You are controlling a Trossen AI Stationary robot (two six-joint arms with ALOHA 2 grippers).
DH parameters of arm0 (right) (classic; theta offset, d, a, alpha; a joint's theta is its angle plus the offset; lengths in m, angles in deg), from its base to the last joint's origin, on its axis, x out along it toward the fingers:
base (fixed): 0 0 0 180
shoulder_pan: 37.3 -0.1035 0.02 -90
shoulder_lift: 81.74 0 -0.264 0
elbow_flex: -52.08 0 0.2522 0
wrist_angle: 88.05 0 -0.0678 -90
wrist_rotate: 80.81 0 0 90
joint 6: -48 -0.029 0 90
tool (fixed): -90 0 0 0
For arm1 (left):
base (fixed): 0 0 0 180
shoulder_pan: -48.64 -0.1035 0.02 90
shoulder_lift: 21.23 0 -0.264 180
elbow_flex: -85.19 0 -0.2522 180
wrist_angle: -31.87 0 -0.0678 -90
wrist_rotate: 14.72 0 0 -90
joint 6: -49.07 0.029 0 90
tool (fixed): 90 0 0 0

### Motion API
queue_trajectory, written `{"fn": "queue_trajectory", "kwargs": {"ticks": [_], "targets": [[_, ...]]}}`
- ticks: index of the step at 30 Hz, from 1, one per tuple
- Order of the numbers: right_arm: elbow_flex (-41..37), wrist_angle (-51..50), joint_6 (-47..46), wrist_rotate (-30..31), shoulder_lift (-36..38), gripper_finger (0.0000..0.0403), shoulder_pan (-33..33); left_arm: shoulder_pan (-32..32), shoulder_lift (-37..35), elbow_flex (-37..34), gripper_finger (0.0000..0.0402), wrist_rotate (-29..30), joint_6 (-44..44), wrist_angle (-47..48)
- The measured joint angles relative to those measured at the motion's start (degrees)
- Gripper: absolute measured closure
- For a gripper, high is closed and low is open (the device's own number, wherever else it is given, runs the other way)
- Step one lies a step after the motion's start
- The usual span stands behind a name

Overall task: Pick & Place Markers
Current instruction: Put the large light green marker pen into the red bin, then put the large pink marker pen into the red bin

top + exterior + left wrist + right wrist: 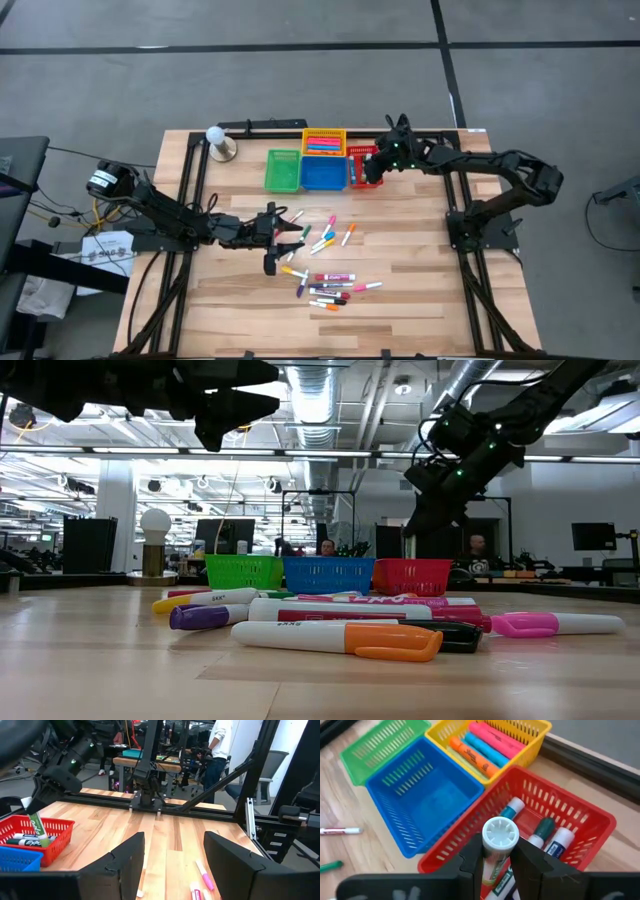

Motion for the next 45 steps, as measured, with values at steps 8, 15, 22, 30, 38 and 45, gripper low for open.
{"fn": "queue_trajectory", "kwargs": {"ticks": [8, 15, 22, 30, 38, 45], "targets": [[0.0, 0.2, 0.1, 0.0, -0.1, 0.0290, 0.0, 0.0, 0.0, 0.0, 0.0197, 0.0, 0.0, 0.0], [0.0, 0.3, 0.3, 0.0, -0.1, 0.0196, 0.0, 0.0, 0.0, 0.0, 0.0197, 0.0, 0.0, 0.0], [1.9, 0.7, 1.1, 0.0, -0.1, 0.0163, 0.0, 0.0, 0.0, 0.0, 0.0197, 0.0, 0.0, 0.1], [6.0, 0.2, 1.5, -0.5, 0.0, 0.0179, -1.4, 0.0, 0.0, 0.0, 0.0197, 0.0, 0.0, 0.5], [6.2, -4.6, 0.8, -15.8, 3.7, 0.0186, -5.7, -0.3, 0.1, -2.2, 0.0197, 0.0, -0.2, 0.6], [6.2, -4.0, -2.4, -21.7, 10.5, 0.0189, -19.2, -2.1, 0.1, -4.1, 0.0197, 0.0, -7.5, 0.4]]}}
